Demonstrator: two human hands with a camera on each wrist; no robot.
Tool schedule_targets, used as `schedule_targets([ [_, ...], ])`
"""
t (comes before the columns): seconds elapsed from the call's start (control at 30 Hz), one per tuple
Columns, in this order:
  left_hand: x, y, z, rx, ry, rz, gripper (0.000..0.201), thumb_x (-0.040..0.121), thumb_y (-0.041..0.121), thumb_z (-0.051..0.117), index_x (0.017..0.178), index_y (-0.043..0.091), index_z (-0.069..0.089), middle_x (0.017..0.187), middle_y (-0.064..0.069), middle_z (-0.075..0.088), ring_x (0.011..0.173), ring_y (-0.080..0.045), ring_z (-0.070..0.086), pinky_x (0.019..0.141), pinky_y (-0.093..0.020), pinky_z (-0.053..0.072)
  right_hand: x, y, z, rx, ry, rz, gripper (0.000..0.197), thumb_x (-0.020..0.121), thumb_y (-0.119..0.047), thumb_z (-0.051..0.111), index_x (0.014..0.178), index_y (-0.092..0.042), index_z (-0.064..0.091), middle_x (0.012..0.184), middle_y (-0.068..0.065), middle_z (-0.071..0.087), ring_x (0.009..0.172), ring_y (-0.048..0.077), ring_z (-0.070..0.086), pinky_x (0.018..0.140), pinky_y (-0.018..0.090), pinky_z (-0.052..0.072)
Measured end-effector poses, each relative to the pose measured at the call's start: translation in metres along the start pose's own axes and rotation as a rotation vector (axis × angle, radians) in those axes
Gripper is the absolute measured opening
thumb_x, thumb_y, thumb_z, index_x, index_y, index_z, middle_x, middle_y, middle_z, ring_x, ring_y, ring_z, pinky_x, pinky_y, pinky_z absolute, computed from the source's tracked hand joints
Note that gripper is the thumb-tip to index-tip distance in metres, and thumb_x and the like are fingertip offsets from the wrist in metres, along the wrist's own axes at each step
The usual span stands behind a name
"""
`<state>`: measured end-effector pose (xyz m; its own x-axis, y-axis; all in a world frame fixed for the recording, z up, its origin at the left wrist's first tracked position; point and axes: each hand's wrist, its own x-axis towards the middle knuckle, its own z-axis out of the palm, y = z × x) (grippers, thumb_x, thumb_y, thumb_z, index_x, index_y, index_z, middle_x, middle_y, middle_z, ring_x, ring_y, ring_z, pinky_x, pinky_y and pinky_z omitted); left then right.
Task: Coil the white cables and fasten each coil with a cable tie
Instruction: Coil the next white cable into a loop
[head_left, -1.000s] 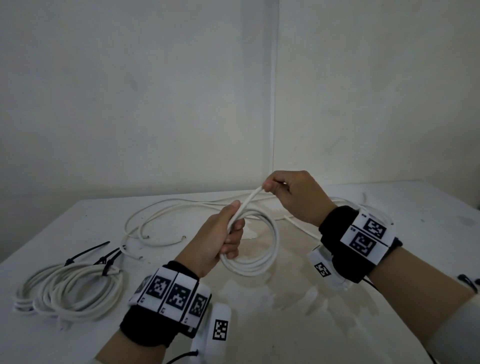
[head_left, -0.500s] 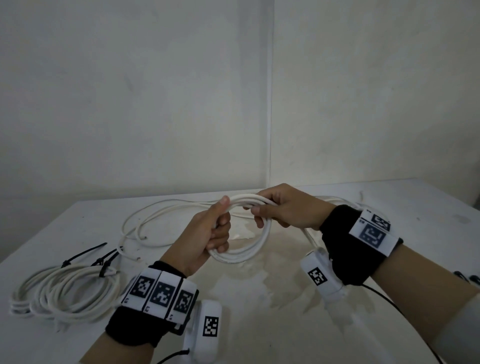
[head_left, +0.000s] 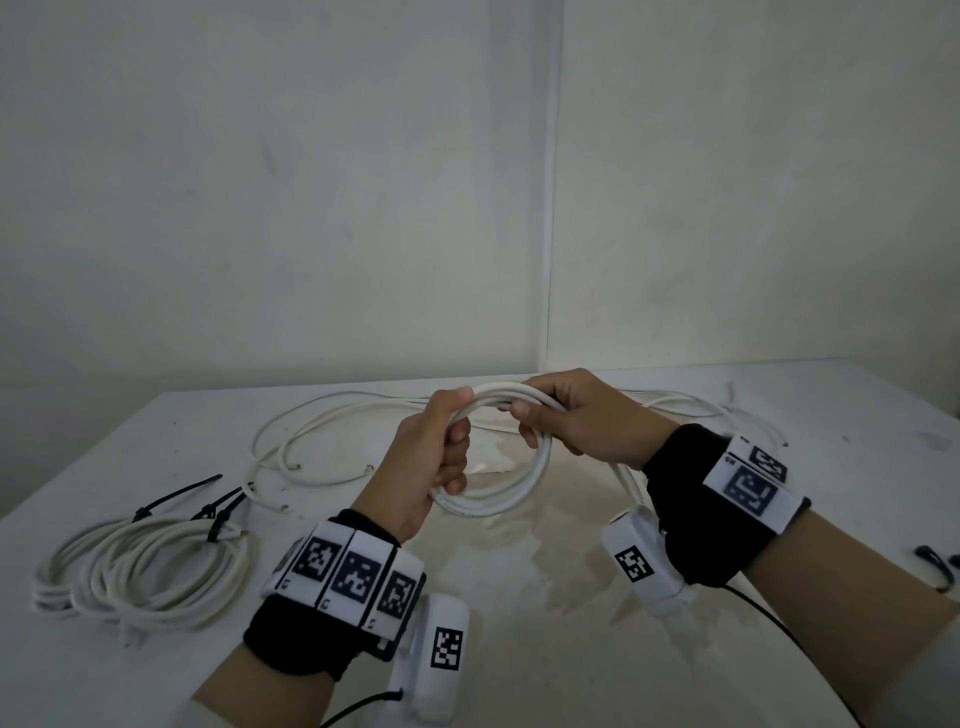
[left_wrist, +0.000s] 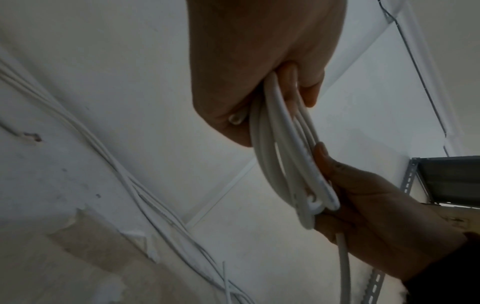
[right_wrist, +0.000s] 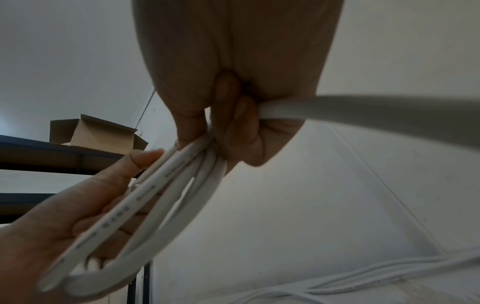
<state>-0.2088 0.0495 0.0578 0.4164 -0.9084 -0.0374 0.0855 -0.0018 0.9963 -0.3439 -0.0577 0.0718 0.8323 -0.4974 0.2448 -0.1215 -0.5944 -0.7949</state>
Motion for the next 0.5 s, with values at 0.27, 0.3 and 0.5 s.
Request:
schedule_targets([
  [0.27, 0.004, 0.008, -0.010, -0.263, 0.078, 0.018, 0.042, 0.092, 0.033, 0.043, 0.054, 0.019, 0.031, 0.036, 0.009, 0.019, 0.027, -0.005, 0.016, 0.032, -0.014, 0.020, -0.006, 0.012, -0.013, -0.008, 0.233, -0.051, 0.020, 0.095, -0.016, 0.046, 0.083, -0.017, 0.062, 0.070, -0.001, 0.060, 0.051, -0.006, 0.049, 0.053, 0.006, 0.036],
  [0.3, 0.005, 0.009, -0.016, -0.288, 0.101, 0.025, 0.042, 0.092, 0.033, 0.042, 0.055, 0.019, 0.030, 0.036, 0.009, 0.019, 0.027, -0.005, 0.016, 0.032, -0.013, 0.019, -0.007, 0.019, -0.017, -0.053, 0.258, -0.058, 0.019, 0.095, -0.016, 0.046, 0.085, -0.021, 0.061, 0.067, 0.000, 0.057, 0.053, -0.004, 0.047, 0.054, 0.007, 0.035],
  [0.5, 0.010, 0.016, -0.041, -0.469, 0.248, 0.071, 0.043, 0.092, 0.037, 0.041, 0.056, 0.019, 0.028, 0.033, 0.009, 0.021, 0.025, -0.005, 0.018, 0.030, -0.012, 0.020, -0.005, 0.059, -0.023, -0.157, 0.411, 0.001, 0.015, 0.096, -0.017, 0.044, 0.085, -0.027, 0.046, 0.063, -0.002, 0.049, 0.057, 0.014, 0.041, 0.055, 0.016, 0.034],
])
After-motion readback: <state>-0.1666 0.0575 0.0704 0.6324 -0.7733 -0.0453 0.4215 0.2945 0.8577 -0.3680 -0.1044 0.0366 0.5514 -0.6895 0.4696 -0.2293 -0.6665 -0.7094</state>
